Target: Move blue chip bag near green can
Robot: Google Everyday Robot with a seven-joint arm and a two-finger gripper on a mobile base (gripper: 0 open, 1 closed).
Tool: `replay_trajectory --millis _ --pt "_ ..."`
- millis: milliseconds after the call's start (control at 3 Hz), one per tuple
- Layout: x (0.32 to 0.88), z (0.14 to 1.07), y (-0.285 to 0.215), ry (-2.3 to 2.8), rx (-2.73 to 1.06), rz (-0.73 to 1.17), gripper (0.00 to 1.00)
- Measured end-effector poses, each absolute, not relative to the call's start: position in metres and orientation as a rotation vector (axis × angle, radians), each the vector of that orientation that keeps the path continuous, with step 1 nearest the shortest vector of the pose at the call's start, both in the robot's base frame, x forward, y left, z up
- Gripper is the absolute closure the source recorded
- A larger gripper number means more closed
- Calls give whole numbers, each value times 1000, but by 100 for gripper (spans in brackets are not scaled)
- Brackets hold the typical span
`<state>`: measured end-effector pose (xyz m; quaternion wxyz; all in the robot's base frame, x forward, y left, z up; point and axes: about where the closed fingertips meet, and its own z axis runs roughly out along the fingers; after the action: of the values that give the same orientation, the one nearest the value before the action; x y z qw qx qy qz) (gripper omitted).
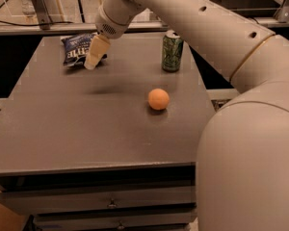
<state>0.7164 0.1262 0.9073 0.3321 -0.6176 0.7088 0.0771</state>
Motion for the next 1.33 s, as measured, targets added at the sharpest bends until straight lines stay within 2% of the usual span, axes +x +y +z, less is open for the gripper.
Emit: replay_trajectory --millis 667,1333 --pt "727 901 142 1922 -1510 225 0" --pt "736 882 147 1812 -1494 374 0"
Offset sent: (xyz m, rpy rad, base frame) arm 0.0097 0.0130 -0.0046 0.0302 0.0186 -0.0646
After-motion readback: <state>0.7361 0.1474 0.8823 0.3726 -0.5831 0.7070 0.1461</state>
